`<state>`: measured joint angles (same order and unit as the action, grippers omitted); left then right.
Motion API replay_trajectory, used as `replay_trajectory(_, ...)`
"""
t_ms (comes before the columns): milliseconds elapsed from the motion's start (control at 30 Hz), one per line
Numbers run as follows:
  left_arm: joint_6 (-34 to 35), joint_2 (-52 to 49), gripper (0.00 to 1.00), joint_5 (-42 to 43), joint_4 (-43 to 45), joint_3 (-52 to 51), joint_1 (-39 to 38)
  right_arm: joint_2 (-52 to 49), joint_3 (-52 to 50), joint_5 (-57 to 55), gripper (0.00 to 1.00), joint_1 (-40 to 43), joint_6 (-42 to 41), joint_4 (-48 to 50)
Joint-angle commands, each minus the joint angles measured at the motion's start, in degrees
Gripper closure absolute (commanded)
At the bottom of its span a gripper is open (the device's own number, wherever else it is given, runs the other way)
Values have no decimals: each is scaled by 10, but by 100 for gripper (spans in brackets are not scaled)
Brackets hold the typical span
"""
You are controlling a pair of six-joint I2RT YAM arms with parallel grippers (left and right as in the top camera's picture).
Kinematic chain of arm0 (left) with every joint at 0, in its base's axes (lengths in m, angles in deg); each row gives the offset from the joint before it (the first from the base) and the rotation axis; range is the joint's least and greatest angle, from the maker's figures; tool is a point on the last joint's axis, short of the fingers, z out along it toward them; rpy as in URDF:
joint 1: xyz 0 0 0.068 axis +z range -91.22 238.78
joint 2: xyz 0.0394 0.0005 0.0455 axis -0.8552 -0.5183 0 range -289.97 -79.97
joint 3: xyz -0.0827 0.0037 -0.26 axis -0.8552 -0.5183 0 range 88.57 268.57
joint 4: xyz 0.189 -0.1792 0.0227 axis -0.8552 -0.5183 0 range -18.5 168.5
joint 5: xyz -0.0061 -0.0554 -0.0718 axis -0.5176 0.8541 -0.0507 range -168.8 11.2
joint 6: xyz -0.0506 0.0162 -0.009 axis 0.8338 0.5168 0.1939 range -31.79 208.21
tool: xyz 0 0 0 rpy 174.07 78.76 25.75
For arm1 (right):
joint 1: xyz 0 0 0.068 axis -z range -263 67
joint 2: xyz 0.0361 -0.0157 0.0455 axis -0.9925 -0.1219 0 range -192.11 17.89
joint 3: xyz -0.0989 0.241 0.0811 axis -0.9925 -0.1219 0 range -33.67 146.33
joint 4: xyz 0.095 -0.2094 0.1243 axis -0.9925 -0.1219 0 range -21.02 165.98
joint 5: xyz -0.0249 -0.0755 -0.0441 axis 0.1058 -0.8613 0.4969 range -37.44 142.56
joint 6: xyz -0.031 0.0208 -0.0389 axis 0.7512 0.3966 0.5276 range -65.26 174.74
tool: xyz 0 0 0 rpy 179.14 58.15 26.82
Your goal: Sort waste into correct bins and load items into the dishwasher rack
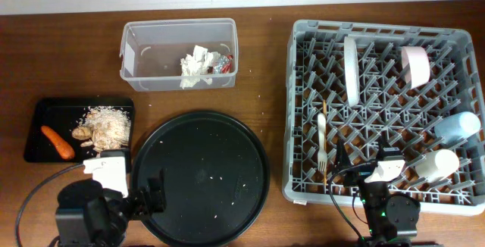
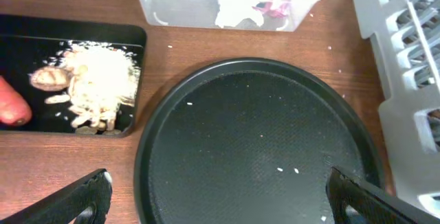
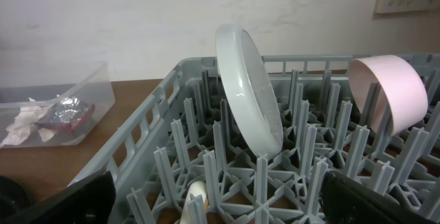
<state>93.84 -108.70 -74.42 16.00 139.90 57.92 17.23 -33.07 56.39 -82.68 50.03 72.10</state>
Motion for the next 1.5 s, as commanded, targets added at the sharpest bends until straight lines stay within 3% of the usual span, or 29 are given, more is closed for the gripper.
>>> replay_trajectory(0,-3,49,1,-34,18,-59,2,5,-3,-5,2,-4,-2,-4)
replay_trajectory(167,-3,198,1,-44,259,-292,2,5,-3,-5,2,-4,-2,-4)
replay_trajectory(300,-3,273,1,-45,427,-410,2,5,-3,-5,2,-4,-2,-4)
replay_trajectory(400,-85,284,1,-45,626,-485,1,5,-3,-5,2,-4,-2,-4)
replay_trajectory(467,-113,284,1,-52,681,-509,1,5,-3,-5,2,-4,-2,-4)
replay_trajectory(600,-96,285,1,-72,580,-509,1,5,-3,-5,2,-4,-2,-4)
replay_trajectory(1467,-96,284,1,-46,577,-508,1,5,-3,-5,2,-4,-2,-4)
